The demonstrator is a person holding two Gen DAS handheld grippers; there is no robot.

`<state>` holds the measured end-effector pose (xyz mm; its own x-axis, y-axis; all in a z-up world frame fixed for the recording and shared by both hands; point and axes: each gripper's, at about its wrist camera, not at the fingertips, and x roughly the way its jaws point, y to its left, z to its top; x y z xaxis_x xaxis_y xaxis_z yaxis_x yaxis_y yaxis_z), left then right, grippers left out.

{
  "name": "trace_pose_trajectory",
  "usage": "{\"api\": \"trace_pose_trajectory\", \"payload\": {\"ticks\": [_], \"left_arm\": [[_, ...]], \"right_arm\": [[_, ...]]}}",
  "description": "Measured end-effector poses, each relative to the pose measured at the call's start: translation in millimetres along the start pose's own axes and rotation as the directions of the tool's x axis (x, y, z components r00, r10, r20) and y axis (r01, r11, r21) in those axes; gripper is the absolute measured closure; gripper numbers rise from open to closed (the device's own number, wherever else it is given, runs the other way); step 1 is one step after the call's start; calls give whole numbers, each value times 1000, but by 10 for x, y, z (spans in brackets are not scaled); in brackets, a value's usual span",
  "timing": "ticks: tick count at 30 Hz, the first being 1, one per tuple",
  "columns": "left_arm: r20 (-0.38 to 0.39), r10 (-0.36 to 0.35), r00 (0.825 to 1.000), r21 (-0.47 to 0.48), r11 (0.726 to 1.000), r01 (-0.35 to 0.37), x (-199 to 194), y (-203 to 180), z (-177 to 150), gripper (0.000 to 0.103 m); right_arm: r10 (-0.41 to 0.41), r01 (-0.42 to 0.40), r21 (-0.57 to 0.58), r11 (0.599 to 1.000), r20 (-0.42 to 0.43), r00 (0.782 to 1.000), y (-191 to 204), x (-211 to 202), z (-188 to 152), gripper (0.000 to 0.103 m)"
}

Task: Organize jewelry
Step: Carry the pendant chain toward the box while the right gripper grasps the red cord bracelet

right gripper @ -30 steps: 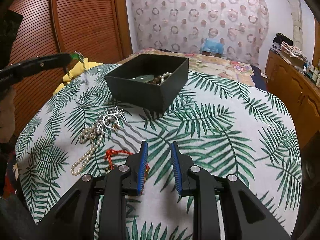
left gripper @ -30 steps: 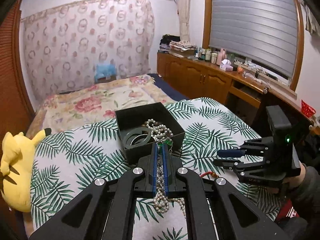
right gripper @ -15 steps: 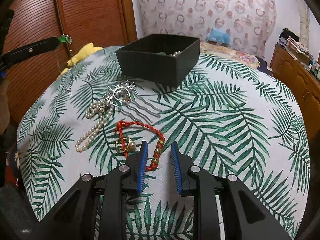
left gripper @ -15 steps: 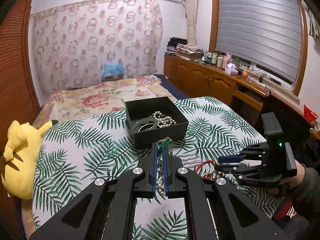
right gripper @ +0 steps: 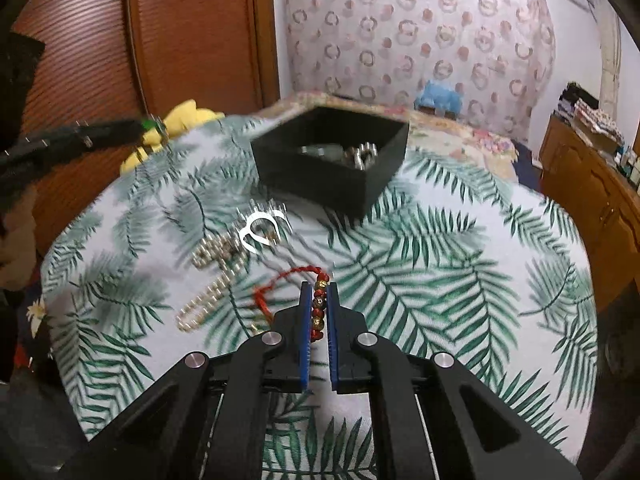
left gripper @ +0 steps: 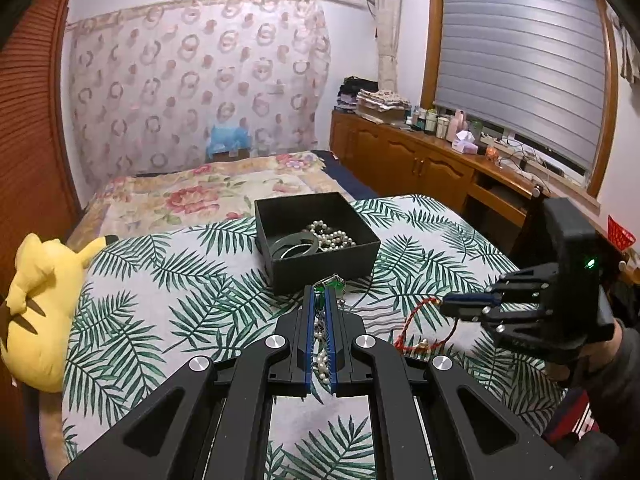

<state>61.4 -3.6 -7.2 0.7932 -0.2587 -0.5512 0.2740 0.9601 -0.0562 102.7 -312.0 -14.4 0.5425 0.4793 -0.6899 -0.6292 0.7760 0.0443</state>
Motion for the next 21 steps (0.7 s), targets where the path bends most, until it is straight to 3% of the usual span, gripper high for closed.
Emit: {"api": "trace_pose_trajectory", "payload": {"ticks": [10, 21], "left_arm": [[10, 5, 1000, -6, 1000, -5, -2, 1, 32, 99], [8, 14, 1000, -6, 1000, -14, 39, 22, 51, 99]], "right_arm": [[-5, 7, -25, 1000, 79, 997, 38, -259, 248, 95], [-16, 18, -16, 1000, 77, 997, -111, -64, 390, 95]]}}
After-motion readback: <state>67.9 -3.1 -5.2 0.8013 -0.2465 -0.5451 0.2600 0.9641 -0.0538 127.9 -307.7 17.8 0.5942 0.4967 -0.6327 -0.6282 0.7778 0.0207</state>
